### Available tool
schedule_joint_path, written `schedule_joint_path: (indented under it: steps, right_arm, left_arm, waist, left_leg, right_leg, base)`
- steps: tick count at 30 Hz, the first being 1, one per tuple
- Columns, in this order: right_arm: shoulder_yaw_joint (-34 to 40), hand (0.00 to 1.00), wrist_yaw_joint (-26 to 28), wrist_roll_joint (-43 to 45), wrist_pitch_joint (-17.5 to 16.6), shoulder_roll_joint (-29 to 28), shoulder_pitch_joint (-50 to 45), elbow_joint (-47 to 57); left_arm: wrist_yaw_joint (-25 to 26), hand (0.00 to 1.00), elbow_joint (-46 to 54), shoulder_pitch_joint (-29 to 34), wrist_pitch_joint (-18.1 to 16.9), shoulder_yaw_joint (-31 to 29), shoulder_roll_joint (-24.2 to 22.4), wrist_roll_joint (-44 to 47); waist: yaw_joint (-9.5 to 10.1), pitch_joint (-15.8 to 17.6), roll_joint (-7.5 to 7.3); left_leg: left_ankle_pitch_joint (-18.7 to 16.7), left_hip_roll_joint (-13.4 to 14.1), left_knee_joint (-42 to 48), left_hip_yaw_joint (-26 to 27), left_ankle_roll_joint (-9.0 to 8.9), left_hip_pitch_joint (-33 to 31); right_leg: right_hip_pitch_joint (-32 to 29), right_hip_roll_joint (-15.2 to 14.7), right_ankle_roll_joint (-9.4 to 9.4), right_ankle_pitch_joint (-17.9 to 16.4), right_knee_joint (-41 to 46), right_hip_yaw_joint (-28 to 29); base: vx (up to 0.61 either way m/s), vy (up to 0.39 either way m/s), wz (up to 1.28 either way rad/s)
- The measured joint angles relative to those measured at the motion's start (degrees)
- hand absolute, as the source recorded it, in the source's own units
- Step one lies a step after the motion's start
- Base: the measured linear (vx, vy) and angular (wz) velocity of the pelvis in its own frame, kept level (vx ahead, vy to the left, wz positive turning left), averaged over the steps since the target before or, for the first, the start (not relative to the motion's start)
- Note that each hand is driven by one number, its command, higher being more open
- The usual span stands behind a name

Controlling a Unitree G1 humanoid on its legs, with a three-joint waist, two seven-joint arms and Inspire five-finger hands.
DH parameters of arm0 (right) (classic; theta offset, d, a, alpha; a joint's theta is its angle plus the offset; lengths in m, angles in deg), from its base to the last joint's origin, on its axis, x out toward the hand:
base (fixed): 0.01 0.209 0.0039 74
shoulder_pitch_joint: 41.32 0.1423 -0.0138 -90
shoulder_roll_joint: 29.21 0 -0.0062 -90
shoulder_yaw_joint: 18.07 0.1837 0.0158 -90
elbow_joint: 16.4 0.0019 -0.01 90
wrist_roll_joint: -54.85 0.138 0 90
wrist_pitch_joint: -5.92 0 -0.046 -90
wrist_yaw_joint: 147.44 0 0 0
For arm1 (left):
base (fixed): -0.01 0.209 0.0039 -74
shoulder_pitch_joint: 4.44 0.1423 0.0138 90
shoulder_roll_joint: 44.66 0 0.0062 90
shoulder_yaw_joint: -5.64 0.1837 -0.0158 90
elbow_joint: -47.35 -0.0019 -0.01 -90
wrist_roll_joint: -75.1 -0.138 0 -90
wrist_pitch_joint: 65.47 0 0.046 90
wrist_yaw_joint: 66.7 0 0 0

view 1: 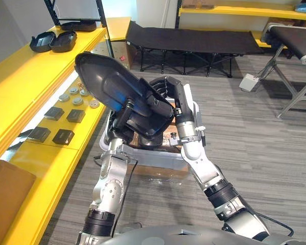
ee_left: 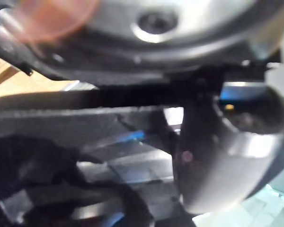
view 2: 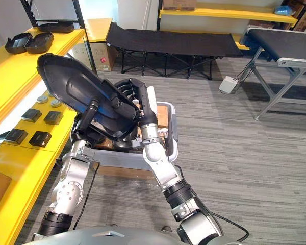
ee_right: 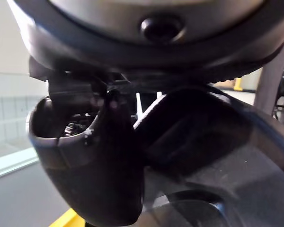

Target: Walk over and take three plastic housings, then place them on the shelf

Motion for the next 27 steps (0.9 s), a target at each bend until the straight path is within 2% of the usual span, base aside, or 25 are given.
schedule_joint_path:
  steps: [6, 7, 21, 27]
  right_arm:
    - [0.01, 0.0, -0.16, 0.05, -0.1, 0.0, -0.16, 0.0]
    - [0.01, 1.0, -0.16, 0.05, -0.15, 0.0, -0.21, 0.0]
    - [-0.5, 1.0, 2.45, 0.64, 0.89, 0.21, -3.94, 0.13]
    - [-1.38, 1.0, 2.41, 0.63, 3.41, 0.21, -4.13, 0.13]
  left_arm:
    - [-0.09, 0.0, 0.0, 0.0, 0.05, 0.02, -0.04, 0.28]
    - [-0.1, 0.0, 0.0, 0.0, 0.05, 0.03, -0.04, 0.66]
    - [-0.05, 0.0, 0.0, -0.27, -0.04, -0.09, 0.05, -5.18]
    - [3.28, 0.0, 0.07, -0.64, -0.12, 0.37, -0.35, -17.3]
  waist:
    - [-0.16, -0.48, -0.36]
    - [-0.29, -0.48, -0.36]
    - [-1.07, -0.77, -0.35]
    - [-1.49, -0.79, -0.34]
  left_leg:
    - [0.0, -0.02, 0.11, 0.09, 0.0, 0.01]
    - [0.0, 0.0, 0.13, 0.1, -0.01, 0.01]
    - [0.0, -0.01, 0.13, 0.14, -0.01, 0.1]
    - [-0.01, 0.04, 0.13, 0.32, -0.02, 0.21]
  right_leg:
    - [-0.01, -0.02, -0.02, -0.01, 0.0, 0.07]
    - [-0.03, -0.01, -0.04, -0.02, 0.0, 0.09]
    - [-0.03, -0.01, -0.05, -0.03, 0.0, 0.15]
    - [-0.04, 0.03, -0.05, -0.03, 0.0, 0.35]
  base:
    - [-0.01, 0.001, 0.0]
    - [0.0, 0.0, 0.0]
    - [0.0, 0.0, 0.0]
    - [0.0, 0.0, -0.01]
